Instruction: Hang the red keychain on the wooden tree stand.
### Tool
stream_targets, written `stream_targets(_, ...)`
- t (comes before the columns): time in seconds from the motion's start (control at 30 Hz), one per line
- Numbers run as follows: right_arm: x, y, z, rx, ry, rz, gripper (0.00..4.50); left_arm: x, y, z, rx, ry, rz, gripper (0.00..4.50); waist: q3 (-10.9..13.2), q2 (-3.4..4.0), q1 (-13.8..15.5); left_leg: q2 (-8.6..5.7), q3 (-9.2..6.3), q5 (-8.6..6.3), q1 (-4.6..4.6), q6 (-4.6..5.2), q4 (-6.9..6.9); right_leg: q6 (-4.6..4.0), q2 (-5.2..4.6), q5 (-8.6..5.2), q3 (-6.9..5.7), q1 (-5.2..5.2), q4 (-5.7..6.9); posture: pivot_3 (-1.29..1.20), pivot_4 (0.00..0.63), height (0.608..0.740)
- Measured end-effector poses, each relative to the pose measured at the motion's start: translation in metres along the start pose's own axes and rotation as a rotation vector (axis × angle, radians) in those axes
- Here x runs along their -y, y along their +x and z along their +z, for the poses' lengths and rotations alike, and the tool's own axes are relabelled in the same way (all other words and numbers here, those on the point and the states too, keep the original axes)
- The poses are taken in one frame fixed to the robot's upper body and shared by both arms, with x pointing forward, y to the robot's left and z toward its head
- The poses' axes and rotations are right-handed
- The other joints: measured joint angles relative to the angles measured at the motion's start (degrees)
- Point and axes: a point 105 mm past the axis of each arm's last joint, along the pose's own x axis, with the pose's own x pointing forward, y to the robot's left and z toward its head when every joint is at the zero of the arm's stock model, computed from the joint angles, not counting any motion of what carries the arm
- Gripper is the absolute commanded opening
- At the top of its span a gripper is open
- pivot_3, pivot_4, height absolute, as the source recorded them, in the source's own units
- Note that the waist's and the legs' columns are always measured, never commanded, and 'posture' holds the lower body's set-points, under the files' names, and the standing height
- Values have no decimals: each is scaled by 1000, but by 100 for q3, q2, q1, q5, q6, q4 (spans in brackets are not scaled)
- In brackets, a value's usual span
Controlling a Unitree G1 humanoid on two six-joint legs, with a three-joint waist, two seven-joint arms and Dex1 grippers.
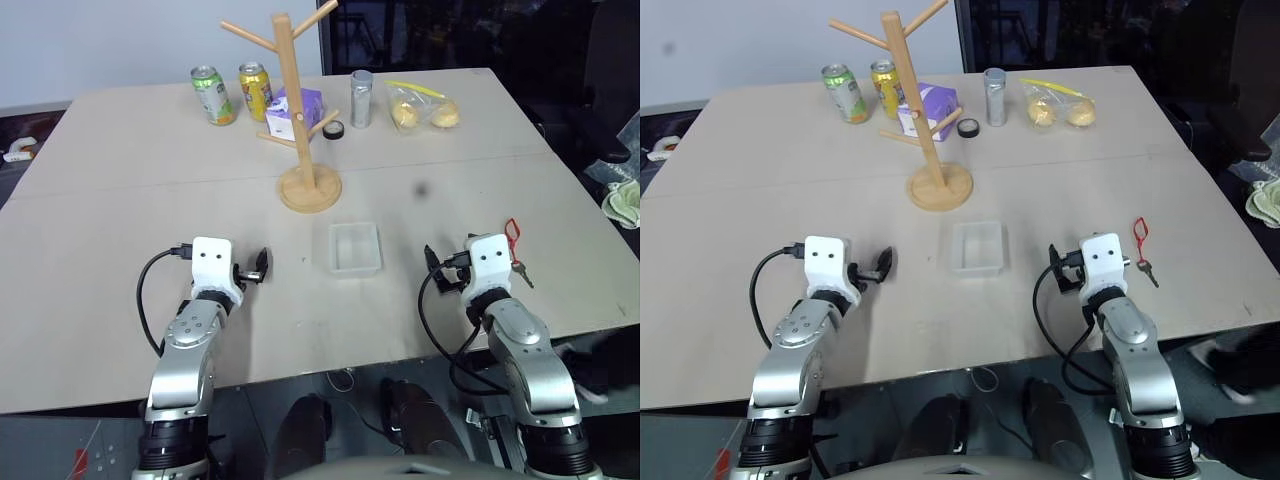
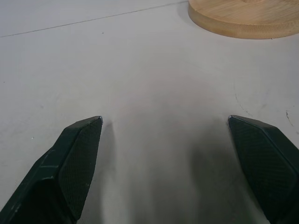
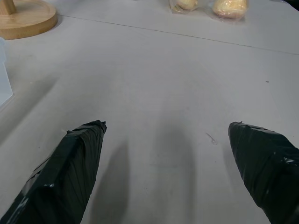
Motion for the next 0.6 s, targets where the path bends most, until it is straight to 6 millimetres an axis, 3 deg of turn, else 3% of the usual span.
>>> stream_targets(0.33,0,0,1,1,-6,7,4500,-2,-1,2,8,-25,-14,4437,0,0,0,0,0,0,0,0,-1,0,0,0,0,0,0,0,150,740)
stream_targets(0.6,-1,-1,2,5,-36,66,4500,-3,5,28,66,-94,-164,4437,1,0,-3,0,0,0,-1,0,-1,0,1,0,0,-1,-1,0,150,740)
